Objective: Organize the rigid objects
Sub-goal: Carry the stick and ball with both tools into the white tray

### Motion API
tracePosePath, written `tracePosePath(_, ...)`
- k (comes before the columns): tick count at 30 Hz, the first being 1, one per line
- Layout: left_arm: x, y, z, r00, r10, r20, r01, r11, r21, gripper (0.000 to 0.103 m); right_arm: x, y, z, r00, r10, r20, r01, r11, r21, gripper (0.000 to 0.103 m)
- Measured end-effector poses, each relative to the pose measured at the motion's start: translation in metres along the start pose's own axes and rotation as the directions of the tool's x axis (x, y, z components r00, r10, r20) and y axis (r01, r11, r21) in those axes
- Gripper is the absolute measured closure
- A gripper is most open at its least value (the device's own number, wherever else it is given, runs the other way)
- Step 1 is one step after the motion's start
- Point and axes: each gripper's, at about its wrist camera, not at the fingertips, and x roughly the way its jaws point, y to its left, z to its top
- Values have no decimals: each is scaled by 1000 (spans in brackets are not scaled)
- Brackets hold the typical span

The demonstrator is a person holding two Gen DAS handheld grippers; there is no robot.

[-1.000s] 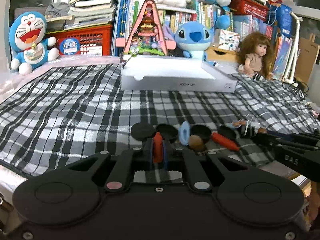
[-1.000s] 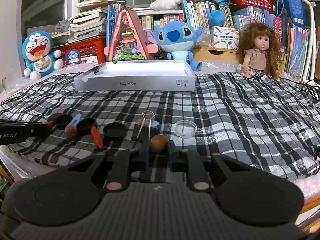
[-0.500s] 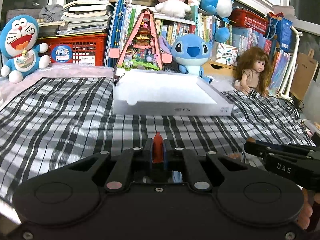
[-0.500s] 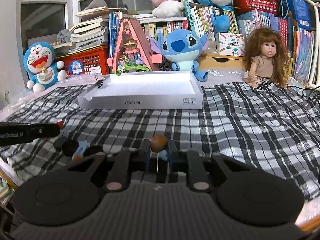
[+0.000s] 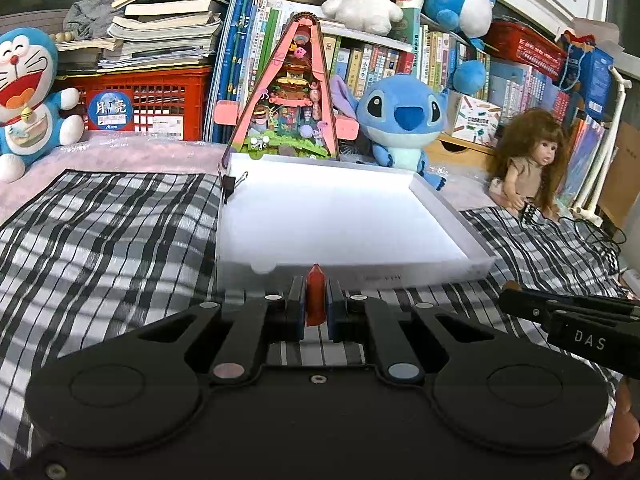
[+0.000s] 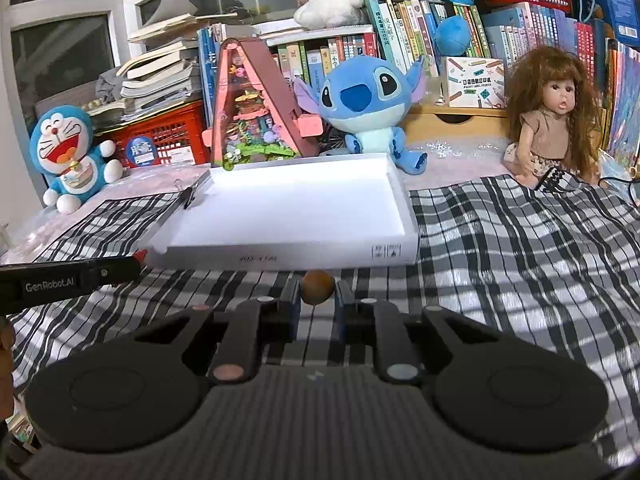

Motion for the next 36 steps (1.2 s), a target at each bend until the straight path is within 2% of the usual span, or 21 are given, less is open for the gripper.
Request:
tracePosePath(10, 51, 9, 45, 995, -1, -104, -1, 1000, -22, 94, 48, -13, 50, 992, 9, -124, -3, 999, 50, 81)
tracePosePath(17, 90, 23, 61, 981, -29, -193, 5, 993, -120, 94, 82, -9, 76, 978, 21, -206, -7, 998, 67, 81)
tracePosePath(29, 120, 16, 58, 971, -7, -240, -19, 994, -108, 94, 130, -4, 77, 951, -6, -309, 28, 997, 67, 81)
tracePosePath(36, 133, 12, 55, 969, 19, -247, -41, 996, -83, 94, 142, -4, 72, 940, -17, -342, 40, 997, 59, 81)
